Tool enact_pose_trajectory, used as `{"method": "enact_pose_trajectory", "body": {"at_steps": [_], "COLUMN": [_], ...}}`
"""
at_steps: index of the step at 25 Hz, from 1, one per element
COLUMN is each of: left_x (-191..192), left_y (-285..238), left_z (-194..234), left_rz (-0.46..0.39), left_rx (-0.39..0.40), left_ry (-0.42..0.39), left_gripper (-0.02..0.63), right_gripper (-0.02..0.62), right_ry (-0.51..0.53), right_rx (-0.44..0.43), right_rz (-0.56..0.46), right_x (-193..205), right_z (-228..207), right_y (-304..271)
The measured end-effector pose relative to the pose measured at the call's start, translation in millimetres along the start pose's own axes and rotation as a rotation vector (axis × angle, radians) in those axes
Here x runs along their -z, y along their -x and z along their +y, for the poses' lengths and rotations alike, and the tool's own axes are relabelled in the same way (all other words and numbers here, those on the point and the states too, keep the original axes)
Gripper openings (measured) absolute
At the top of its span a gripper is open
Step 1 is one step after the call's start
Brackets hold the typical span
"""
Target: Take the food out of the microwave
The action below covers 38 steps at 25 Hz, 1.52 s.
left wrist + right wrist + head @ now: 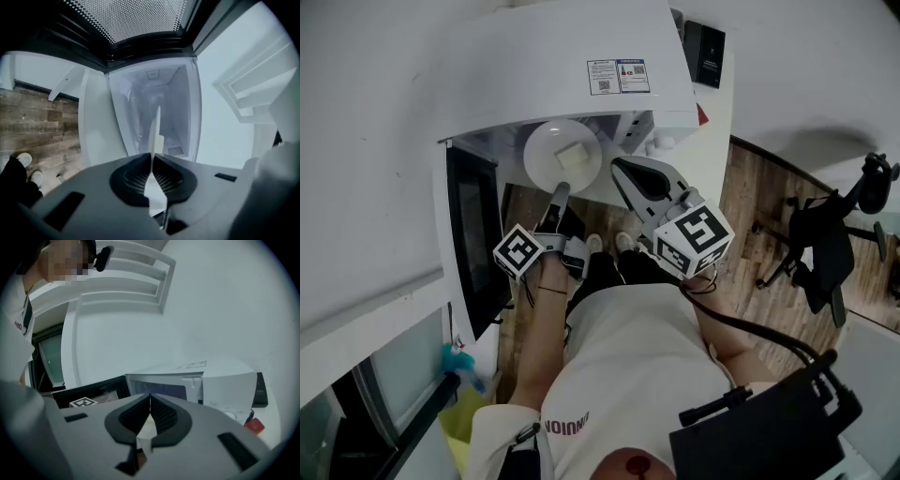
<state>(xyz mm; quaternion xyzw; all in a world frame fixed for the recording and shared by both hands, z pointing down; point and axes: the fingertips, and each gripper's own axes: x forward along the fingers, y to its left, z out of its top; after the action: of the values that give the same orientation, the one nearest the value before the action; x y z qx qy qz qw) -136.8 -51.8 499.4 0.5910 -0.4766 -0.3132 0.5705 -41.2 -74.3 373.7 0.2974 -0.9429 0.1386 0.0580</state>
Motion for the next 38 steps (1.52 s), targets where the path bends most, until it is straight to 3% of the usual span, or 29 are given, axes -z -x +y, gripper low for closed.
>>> {"method": "enact_pose_trajectory", "body": {"at_steps": [9, 17, 22, 38], "left_x": [9.8, 18.5, 27.4, 41.0], "left_y": [7.9, 14.0, 10.5, 13.8], "left_z": [-14.1, -18.6, -36.7, -50.3], "left_rz": [0.009, 0.039, 0.05, 0.097], "left_rx": [0.056, 0.045, 0.094, 0.111], "left_ry": [0.031, 0.013, 0.077, 0.09], "left_gripper": [0.025, 0.025, 0.025, 0.025], "right_gripper": [0.021, 0.021, 0.021, 0.021], "right_ry": [-0.003, -0.009, -0.011, -0.023], "right_rx": [-0.003, 0.002, 0.012, 0.029], "right_rz": [-0.003, -0.006, -0.013, -0.016], "right_x": [1.8, 1.9, -0.3, -0.2], "right_z": [3.6, 3.4, -1.7, -10.1], "right_y": [1.1, 2.9, 3.7, 4.2]}}
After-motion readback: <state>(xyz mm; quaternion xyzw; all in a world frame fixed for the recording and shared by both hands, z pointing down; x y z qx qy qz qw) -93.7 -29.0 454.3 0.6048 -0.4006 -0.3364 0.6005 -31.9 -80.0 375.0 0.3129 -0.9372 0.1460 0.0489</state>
